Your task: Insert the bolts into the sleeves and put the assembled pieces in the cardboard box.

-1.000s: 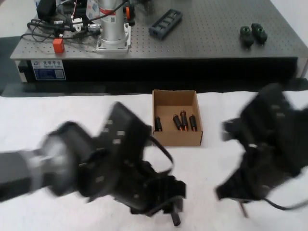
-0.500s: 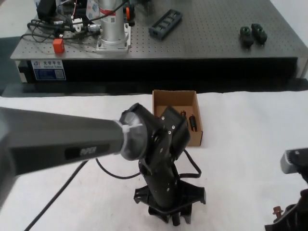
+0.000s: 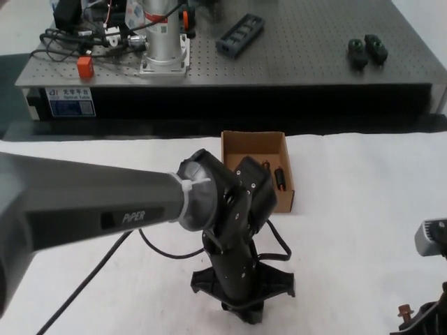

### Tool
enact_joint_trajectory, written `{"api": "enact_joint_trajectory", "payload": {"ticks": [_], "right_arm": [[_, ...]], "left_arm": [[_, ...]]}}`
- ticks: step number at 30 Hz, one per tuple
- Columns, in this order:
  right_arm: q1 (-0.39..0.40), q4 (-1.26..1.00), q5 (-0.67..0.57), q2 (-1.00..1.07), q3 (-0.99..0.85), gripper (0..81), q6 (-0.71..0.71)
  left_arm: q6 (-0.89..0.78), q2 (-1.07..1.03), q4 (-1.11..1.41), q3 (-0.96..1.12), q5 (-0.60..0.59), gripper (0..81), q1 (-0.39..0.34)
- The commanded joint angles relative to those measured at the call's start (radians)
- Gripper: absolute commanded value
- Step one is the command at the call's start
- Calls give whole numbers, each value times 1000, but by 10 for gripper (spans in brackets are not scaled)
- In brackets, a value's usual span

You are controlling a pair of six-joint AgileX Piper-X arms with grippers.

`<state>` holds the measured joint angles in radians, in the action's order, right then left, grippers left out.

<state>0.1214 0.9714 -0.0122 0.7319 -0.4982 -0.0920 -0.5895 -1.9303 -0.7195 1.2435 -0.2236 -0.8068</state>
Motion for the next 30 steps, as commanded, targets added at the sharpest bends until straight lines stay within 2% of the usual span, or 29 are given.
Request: {"api": "enact_joint_trajectory", "payload": {"ticks": [1, 3, 8, 11, 16, 18, 20, 26, 30], "right_arm": [[-2, -1, -16, -10, -3, 15, -5], [-2, -25, -77, -10, -3, 15, -14], [-2, -216, -347, -10, -3, 15, -123], [19, -496, -476, -8, 26, 15, -265], [93, -988, -519, -1, 92, 15, -552], [124, -1125, -534, 17, 94, 15, -625], [158, -1225, -544, 46, 85, 15, -675], [234, -1293, -559, 109, 82, 15, -686], [263, -1281, -568, 119, 82, 15, -672]], "left_arm": [[17, 24, 24, 7, 3, 1, 1], [92, 72, 22, 1, 19, 7, 1], [251, 293, 116, -127, 131, 7, -6], [331, 450, 257, -292, 97, 7, -6], [327, 690, 589, -529, -155, 7, -6], [321, 759, 705, -592, -250, 7, -6], [303, 805, 790, -639, -297, 7, -6], [290, 849, 819, -664, -372, 7, -6], [282, 849, 819, -664, -372, 7, -6]]}}
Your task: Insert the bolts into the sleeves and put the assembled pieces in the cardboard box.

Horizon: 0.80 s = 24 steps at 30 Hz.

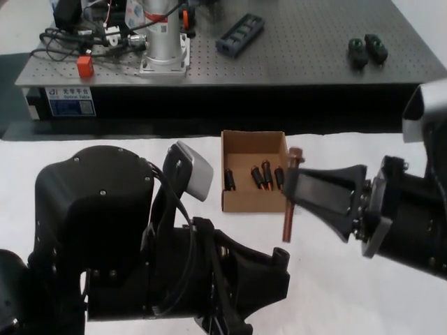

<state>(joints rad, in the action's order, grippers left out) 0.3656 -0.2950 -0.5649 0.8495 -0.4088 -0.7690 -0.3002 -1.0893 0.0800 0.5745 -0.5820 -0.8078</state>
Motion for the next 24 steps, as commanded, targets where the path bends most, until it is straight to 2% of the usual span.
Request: {"api": "enact_joint_trajectory", "payload": {"ticks": [1, 14, 20, 22, 24], "right_arm": [[21, -6, -15, 2, -8, 15, 6], [21, 73, -13, 2, -8, 15, 74], [21, 73, -37, 2, -8, 3, 104], [21, 73, -52, 2, -8, 90, 140], [21, 73, -60, 2, -8, 265, 161]], "left_arm": [[-7, 8, 20, 5, -14, 7, -5], [-13, 8, 35, 5, -14, 7, -5], [-90, 8, 34, 5, 79, 7, -5], [-90, 8, 34, 5, 112, 7, -5], [-90, 8, 36, 5, 135, 7, -5]]}}
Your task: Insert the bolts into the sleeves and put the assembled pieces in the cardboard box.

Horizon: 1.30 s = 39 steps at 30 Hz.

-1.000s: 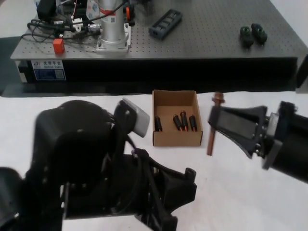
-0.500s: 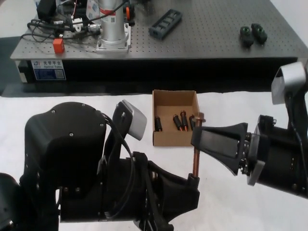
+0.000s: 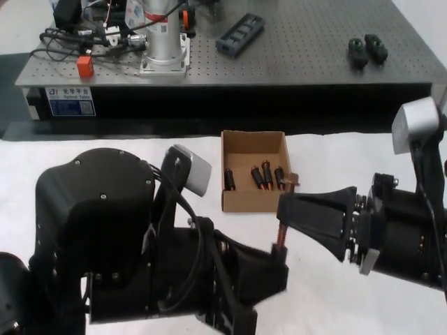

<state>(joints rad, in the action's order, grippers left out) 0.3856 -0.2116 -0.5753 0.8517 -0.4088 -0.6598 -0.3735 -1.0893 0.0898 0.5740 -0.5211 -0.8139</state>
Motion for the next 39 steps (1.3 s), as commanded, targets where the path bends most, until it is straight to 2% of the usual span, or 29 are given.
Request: {"api": "enact_joint_trajectory", "payload": {"ticks": [1, 2, 3, 6, 8, 11, 15, 19, 24, 30, 35, 39], "right_arm": [[1, -11, -49, 0, -8, 343, 54], [1, -11, -49, 0, -8, 425, 53], [-5, -11, -49, -3, -8, 465, 53], [-40, -4, -49, -20, -8, 435, 53], [-79, 33, -49, -46, -8, 425, 56], [-160, 183, -47, -98, -8, 424, 117], [-248, 448, 4, -156, -8, 424, 237], [-292, 677, 94, -172, -8, 424, 328], [-298, 862, 221, -172, -8, 424, 369], [-298, 908, 237, -172, -8, 424, 368], [-298, 908, 237, -172, -8, 424, 368], [-298, 908, 237, -172, -8, 424, 368]], "left_arm": [[-14, 8, 33, 5, 84, 7, 1], [-7, 8, 41, 5, 94, 7, 1], [4, 8, 49, 5, 102, 7, 1], [65, 8, 89, 5, 161, 7, 1], [78, 8, 120, 5, 263, 7, 1], [-48, -26, 143, 31, 389, 7, 32], [-211, -182, 120, 143, 390, 7, 137], [-225, -379, -36, 352, 386, 7, 217], [-99, -672, -367, 705, 380, 7, 251], [-36, -954, -604, 1076, 376, 7, 251], [-28, -1109, -673, 1255, 381, 7, 251], [-12, -1168, -723, 1320, 383, 7, 251]]}}
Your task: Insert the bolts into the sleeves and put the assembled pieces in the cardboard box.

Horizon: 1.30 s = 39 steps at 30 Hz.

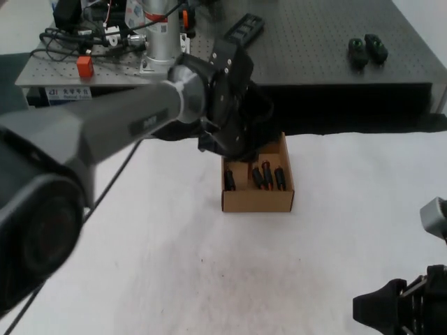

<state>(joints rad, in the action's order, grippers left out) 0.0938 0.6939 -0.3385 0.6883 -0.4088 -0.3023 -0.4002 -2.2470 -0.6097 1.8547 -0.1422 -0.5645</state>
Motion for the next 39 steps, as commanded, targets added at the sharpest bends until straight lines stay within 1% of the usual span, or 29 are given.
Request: {"api": "enact_joint_trajectory", "payload": {"ticks": [1, 8, 9, 11, 15, 16, 17, 18, 20, 22, 23, 24, 25, 27, 29, 31, 32, 36, 39], "right_arm": [[-6, 3, 0, -8, -8, 424, 11], [-6, 3, 0, -8, -8, 424, 11], [-6, 3, 0, -8, -8, 424, 11], [-6, 3, 0, -8, -8, 424, 11], [-6, 3, 9, -8, -8, 424, 11], [-6, 3, 15, -8, -8, 424, 11], [-6, -2, 14, -8, -8, 424, 11], [-6, -8, 16, -8, -8, 424, 11], [-6, -20, 27, -8, -8, 424, 11], [-6, -24, 32, -8, -8, 424, 11], [-6, -24, 34, -8, -8, 424, 17], [-6, -24, 35, -8, -8, 415, 30], [-6, -24, 39, -8, -8, 386, 46], [-6, -26, 42, -8, -8, 293, 68], [-6, -26, 45, -8, -8, 149, 97], [-6, -26, 45, -8, -8, 6, 114], [-6, -26, 45, -8, -8, 19, 125], [-6, -26, 47, -31, -8, 19, 191], [-6, -42, 74, -63, 0, 19, 244]], "left_arm": [[15, -15, -25, 40, 4, 7, 1], [20, -18, -28, 40, 26, 3, 1], [20, -18, -28, 40, 26, 22, 1], [20, -18, -38, 40, 26, 94, 1], [20, -18, -71, 40, 7, 302, 1], [20, -18, -82, 40, 7, 332, 1], [20, -18, -94, 40, 7, 336, 1], [20, -14, -105, 40, 7, 326, 1], [20, -1, -132, 40, 7, 265, 1], [35, 30, -155, 40, 33, 173, 1], [51, 51, -159, 40, 74, 127, 1], [72, 74, -165, 40, 122, 63, 1], [99, 101, -170, 38, 160, 2, 1], [143, 154, -186, 33, 212, 0, 1], [181, 234, -184, -22, 238, 0, 1], [194, 324, -149, -138, 245, 0, 1], [193, 381, -119, -215, 245, 0, 1], [191, 636, 32, -547, 243, 0, 1], [181, 839, 120, -813, 236, 0, 1]]}}
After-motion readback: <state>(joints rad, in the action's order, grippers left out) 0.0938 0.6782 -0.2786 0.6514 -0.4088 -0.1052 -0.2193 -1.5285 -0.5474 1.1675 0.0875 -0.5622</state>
